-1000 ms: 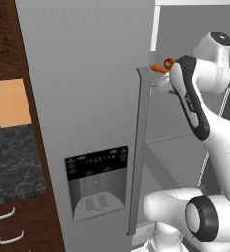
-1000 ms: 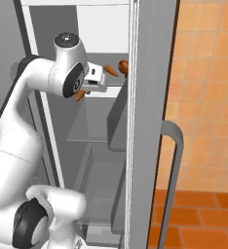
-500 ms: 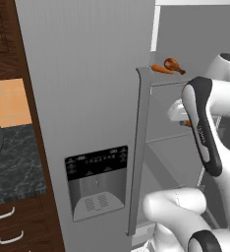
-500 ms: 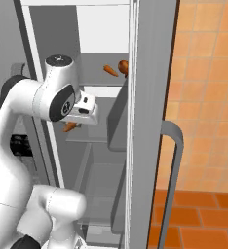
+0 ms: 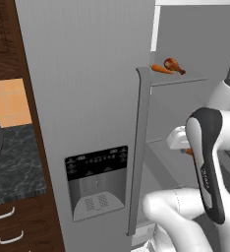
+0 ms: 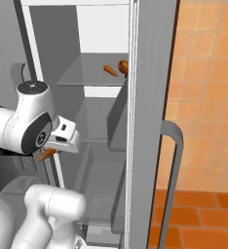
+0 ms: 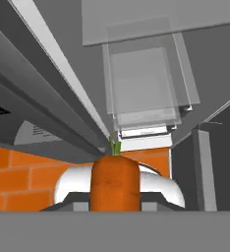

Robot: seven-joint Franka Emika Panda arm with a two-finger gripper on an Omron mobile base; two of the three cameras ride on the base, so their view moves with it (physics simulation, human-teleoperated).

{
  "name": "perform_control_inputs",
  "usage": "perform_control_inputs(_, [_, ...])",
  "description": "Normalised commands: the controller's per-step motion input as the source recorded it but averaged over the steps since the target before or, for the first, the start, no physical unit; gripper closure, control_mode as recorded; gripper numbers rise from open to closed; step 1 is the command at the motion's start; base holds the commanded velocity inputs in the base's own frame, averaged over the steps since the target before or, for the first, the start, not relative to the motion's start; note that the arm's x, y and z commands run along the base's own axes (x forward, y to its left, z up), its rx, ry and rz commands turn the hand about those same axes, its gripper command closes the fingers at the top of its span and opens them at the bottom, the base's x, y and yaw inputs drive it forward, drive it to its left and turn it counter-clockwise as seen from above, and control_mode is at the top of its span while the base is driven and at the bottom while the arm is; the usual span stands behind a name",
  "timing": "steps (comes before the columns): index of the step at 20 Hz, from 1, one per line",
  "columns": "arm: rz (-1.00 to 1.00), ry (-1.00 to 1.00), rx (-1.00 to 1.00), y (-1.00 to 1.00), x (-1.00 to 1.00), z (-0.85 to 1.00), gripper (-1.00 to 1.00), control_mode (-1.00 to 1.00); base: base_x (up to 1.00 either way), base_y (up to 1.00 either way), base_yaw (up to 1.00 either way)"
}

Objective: Place one carrot and one chicken drumstick in each tupperware on the nearby counter, to pack two identical lunches.

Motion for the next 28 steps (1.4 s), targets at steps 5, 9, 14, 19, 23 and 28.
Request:
perform_control_inputs(5, [-0.03, 0.02, 0.0, 0.21, -0.21, 0.0, 1.0, 1.0, -0.32, 0.35, -0.04])
perform_control_inputs(9, [0.0, 0.0, 0.0, 0.0, 0.0, 0.0, 1.0, 1.0, -0.37, 0.93, -0.02])
perform_control_inputs(14, [0.0, 0.0, 0.0, 0.0, 0.0, 0.0, 1.0, 1.0, -0.09, 1.0, 0.0])
perform_control_inputs(19, [0.0, 0.0, 0.0, 0.0, 0.0, 0.0, 1.0, 1.0, 0.0, 1.0, 0.0])
perform_control_inputs(23, [0.0, 0.0, 0.0, 0.0, 0.0, 0.0, 1.0, 1.0, 0.0, 1.0, 0.0])
perform_control_inputs(28, [0.0, 0.0, 0.0, 0.0, 0.0, 0.0, 1.0, 1.0, 0.0, 1.0, 0.0])
